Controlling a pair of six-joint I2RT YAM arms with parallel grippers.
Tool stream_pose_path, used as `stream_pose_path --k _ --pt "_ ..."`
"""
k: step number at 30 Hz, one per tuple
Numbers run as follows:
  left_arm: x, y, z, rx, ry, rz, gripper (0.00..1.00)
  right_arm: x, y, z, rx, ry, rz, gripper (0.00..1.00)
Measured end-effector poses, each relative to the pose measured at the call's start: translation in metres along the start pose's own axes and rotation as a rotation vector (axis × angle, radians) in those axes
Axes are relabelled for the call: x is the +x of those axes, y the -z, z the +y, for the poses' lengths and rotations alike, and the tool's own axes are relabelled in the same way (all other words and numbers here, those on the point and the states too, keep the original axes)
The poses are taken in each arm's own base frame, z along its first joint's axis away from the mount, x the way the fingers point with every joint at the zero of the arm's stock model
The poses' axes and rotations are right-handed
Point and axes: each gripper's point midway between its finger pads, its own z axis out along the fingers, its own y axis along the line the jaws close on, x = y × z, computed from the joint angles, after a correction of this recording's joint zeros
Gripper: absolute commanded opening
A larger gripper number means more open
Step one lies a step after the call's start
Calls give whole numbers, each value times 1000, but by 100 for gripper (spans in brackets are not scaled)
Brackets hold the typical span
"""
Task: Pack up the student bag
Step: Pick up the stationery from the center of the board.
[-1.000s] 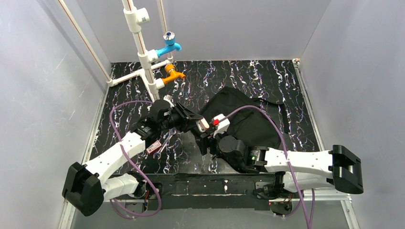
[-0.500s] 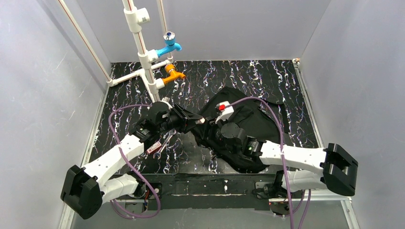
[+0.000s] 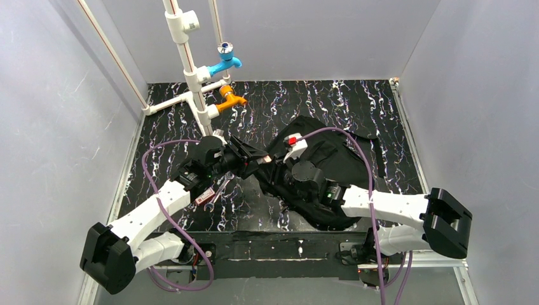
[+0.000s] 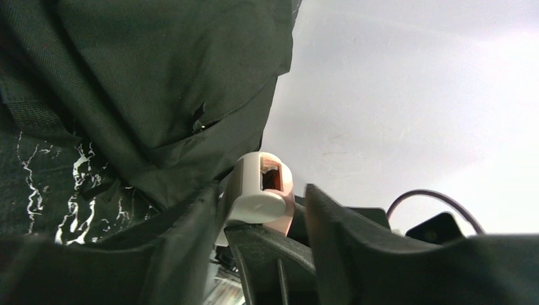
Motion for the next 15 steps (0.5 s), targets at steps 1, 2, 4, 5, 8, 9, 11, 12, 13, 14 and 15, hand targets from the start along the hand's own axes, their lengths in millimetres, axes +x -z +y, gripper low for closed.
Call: stream_pose_path --k 1,2,4,5,8,9,11,12,13,14,15 --pt "1 0 0 2 -7 4 64 0 0 -1 2 1 3 1" --pt "1 0 0 3 -20 6 67 0 1 -3 5 1 5 1" --pt "2 1 1 1 -48 11 71 -3 6 -8 15 4 14 1" --pt "2 1 2 0 -73 13 71 -7 9 -11 22 3 13 1" --pt "2 3 5 -13 -163 14 72 -25 26 -32 64 -3 0 1" --pt "2 3 5 -18 -207 14 72 -34 32 -44 90 -6 -11 1" --pt "2 4 3 -18 -316 12 72 -51 48 -69 153 -4 -31 1" --pt "5 2 0 -19 -395 14 72 -59 57 -85 196 4 -37 1" --pt "12 -3 -5 -16 -499 30 73 -64 64 -99 238 14 -36 1" --pt "20 -8 -9 -12 -565 50 74 -68 71 -111 277 26 -31 1" --pt "31 -17 -12 -19 -659 80 74 -72 79 -128 331 44 -17 1"
